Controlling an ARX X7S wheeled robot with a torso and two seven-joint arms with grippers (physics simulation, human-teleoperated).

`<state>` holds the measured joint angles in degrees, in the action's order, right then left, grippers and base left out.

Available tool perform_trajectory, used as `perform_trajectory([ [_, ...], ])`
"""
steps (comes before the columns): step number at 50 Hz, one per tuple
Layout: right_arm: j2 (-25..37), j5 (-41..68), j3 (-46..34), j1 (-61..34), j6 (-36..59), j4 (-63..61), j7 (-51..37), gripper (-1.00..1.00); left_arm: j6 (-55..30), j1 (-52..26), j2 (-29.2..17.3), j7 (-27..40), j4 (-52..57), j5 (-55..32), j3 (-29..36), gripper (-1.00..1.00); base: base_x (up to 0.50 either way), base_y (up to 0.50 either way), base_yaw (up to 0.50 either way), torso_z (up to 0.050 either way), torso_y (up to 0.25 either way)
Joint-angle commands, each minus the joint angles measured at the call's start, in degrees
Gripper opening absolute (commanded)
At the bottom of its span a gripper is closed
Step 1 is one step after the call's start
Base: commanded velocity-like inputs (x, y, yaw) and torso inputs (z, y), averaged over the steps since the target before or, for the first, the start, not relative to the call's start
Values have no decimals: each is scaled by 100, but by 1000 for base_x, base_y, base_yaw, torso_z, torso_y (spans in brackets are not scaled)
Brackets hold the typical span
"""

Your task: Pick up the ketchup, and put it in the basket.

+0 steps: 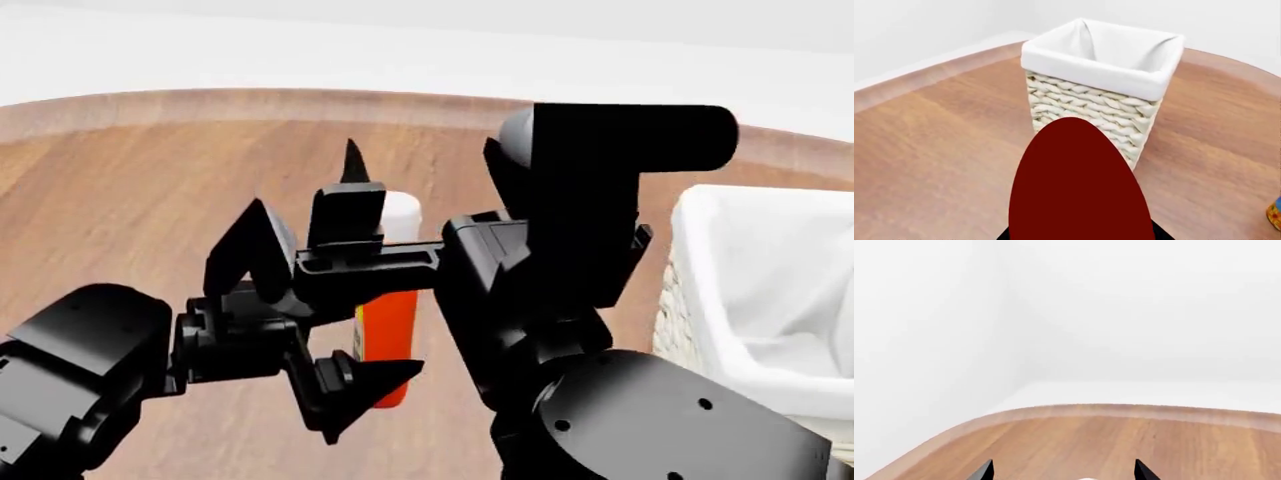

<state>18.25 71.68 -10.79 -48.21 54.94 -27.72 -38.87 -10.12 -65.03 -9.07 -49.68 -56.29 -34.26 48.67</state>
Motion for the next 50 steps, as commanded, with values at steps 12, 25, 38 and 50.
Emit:
perform_trajectory([
  [12, -67, -343, -123, 78, -339, 806, 537, 100, -57, -18, 1, 7, 77, -88, -64, -100, 0, 0, 0, 0, 1],
  [25, -118, -610, -263, 110, -552, 1270, 847, 100, -109, -10, -33, 26, 174, -87, -32, -100, 0, 0, 0, 0, 0],
  [38, -139, -671, -312, 124, -647, 1492, 955, 100, -164, -34, -43, 28, 228, -106, -20, -100, 0, 0, 0, 0, 1],
  [50, -151, -711, -463, 136, -634, 1544, 1029, 100, -158, -17, -31, 33, 221, -97, 6, -100, 0, 0, 0, 0, 0],
])
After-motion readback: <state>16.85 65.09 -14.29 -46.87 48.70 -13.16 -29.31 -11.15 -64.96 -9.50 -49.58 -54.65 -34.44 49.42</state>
